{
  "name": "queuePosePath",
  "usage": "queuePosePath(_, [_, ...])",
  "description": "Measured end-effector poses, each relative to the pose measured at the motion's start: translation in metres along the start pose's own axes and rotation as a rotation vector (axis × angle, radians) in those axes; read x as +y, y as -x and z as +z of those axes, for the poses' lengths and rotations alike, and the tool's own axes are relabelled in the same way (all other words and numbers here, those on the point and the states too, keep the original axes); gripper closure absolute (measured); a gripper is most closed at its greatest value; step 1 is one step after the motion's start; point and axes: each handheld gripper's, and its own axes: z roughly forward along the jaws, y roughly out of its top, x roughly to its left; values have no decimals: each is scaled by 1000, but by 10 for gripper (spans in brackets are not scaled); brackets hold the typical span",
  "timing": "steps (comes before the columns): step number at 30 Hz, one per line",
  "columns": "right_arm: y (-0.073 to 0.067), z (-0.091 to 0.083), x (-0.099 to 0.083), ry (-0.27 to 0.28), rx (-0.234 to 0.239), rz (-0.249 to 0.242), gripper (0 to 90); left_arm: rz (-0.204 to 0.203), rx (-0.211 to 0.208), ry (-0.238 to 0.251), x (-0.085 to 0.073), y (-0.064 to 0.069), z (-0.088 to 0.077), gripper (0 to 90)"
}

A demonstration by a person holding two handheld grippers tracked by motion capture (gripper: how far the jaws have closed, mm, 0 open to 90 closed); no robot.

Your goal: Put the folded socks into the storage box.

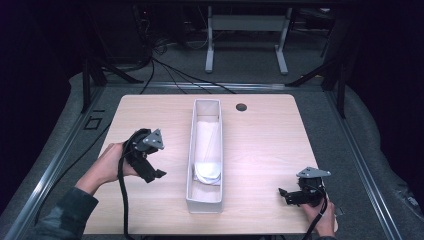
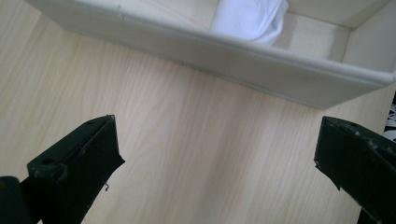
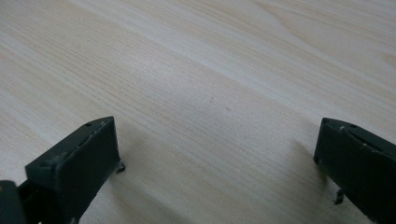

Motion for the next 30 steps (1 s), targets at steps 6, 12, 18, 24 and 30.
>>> queuePosePath(6, [0, 0, 0, 0, -2, 2, 0, -77, 4, -4, -43, -2, 13, 0])
queuePosePath(12, [0, 0, 0, 1, -3, 2, 0, -148, 14, 1, -76, -2, 28, 0])
queuePosePath(18, [0, 0, 0, 2, -2, 5, 0, -234, 9, 17, -114, -2, 50, 0])
queuePosePath(24, [-1, 0, -1, 9, -11, 10, 0, -383, 15, 34, -148, -7, 74, 0])
queuePosePath(30, [-1, -1, -3, 15, -18, 18, 0, -454, 33, 93, -162, -8, 82, 0])
